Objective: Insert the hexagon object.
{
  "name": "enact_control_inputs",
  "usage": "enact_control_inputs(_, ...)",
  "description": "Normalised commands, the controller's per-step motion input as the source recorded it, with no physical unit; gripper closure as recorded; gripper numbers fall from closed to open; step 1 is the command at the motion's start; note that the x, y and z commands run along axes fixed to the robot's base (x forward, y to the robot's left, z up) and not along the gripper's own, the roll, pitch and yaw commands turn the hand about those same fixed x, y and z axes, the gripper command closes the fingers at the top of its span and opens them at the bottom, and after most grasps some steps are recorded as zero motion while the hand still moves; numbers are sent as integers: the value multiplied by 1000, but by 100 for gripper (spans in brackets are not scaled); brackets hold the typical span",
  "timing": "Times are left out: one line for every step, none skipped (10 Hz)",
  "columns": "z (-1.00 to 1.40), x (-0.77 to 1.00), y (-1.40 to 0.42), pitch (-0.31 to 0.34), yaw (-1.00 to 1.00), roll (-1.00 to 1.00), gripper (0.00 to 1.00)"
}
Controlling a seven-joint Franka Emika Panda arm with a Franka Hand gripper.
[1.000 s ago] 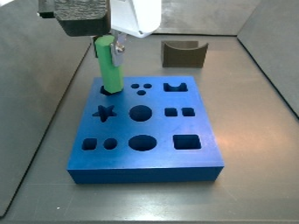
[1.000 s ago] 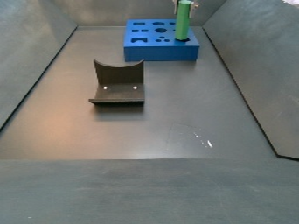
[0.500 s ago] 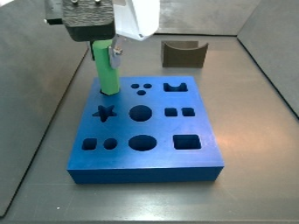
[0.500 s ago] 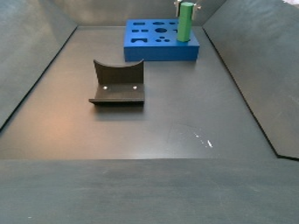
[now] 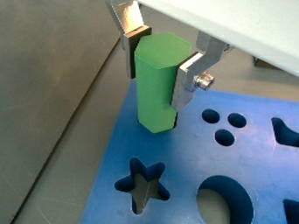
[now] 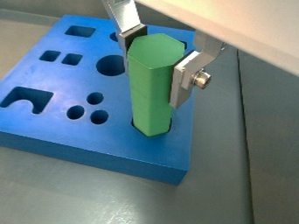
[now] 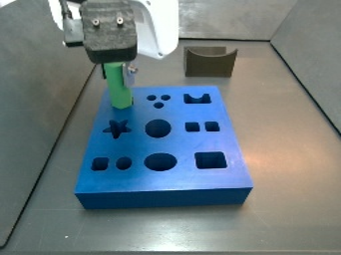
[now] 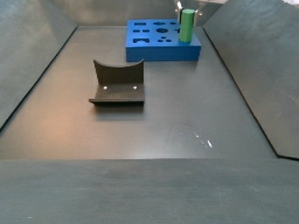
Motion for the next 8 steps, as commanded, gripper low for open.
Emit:
enact_control_inputs(-437, 146, -71, 0, 0, 0, 100)
enact_control_inputs(-346, 83, -26, 0, -17, 1, 100)
enact_control_inputs(-337, 57, 0, 0, -14, 0, 100)
enact_control_inputs(-366, 9, 0, -6, 0, -6, 100)
enact_control_inputs(-346, 0, 0, -14, 0, -6, 100)
enact_control_inputs(-366, 9, 0, -10, 0, -11, 100)
enact_control_inputs(-317, 0, 0, -39, 0, -34, 100)
enact_control_inputs(-51, 0, 0, -49, 0, -79, 100)
